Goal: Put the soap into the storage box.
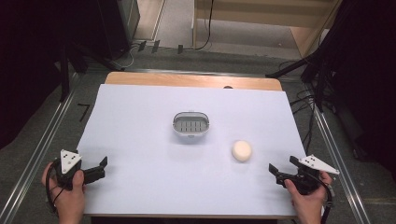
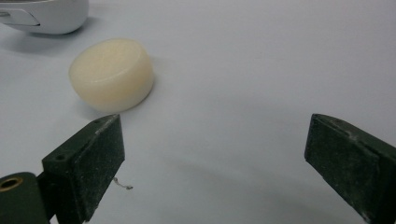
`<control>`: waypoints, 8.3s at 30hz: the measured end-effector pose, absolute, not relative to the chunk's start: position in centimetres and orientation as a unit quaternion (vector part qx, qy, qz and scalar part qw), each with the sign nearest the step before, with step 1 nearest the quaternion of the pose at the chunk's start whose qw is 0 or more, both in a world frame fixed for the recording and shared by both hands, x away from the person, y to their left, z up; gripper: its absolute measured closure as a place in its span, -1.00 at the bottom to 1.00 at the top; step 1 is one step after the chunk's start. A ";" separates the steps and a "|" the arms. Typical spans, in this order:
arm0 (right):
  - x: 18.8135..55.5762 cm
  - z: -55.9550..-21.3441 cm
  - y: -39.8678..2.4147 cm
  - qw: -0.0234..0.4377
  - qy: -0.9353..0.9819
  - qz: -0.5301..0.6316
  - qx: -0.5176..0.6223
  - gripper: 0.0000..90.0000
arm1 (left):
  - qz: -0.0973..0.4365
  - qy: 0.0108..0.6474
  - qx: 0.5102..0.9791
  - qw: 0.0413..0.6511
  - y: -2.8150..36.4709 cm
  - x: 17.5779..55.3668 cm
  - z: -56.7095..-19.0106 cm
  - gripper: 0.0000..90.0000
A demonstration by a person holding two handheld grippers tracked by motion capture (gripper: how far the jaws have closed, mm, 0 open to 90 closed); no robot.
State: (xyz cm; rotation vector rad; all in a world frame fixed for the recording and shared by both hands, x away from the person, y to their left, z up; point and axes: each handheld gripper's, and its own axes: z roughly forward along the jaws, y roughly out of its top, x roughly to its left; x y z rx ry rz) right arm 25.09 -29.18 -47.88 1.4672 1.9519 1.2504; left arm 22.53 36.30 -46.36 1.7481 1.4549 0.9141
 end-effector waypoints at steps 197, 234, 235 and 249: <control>36.3 -40.4 -5.2 0.147 0.765 0.428 0.459 -0.44 | 0.343 0.563 0.672 0.339 36.4 22.7 -46.4 -1.00; 39.3 -42.1 -2.6 0.133 0.772 0.396 0.479 -0.44 | 0.340 0.565 0.671 0.338 36.4 22.8 -46.4 -1.00; 39.4 -42.2 -2.6 0.133 0.772 0.394 0.481 -0.44 | 0.341 0.565 0.671 0.338 36.5 22.8 -46.4 -1.00; 39.9 -43.0 -2.3 0.124 0.774 0.385 0.487 -0.44 | 0.340 0.565 0.672 0.338 36.5 22.8 -46.4 -1.00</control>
